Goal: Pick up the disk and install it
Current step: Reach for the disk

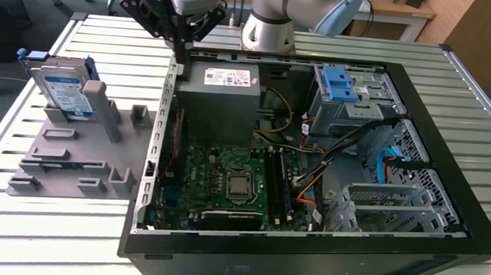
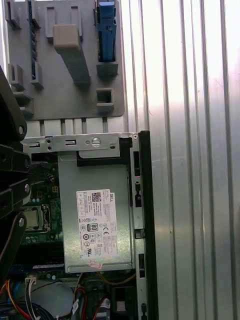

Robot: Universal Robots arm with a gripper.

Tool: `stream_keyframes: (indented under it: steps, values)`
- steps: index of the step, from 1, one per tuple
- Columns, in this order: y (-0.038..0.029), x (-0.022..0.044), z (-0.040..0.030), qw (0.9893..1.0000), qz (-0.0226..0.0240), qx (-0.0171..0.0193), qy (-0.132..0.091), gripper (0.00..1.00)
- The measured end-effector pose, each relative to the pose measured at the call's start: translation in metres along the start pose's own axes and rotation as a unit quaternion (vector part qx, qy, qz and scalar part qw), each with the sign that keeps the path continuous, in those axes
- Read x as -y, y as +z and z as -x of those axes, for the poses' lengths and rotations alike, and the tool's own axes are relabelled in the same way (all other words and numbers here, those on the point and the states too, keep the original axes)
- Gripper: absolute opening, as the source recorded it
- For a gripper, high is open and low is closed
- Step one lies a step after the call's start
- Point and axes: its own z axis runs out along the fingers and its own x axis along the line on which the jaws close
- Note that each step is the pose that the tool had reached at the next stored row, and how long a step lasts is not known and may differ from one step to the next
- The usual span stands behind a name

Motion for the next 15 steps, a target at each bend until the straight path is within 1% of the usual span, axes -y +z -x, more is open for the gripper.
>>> stream_keyframes:
  steps: [15]
  values:
    - [0.0004, 0.0003, -0.0030, 1.0000, 0.0000, 0.0000, 0.000, 0.11]
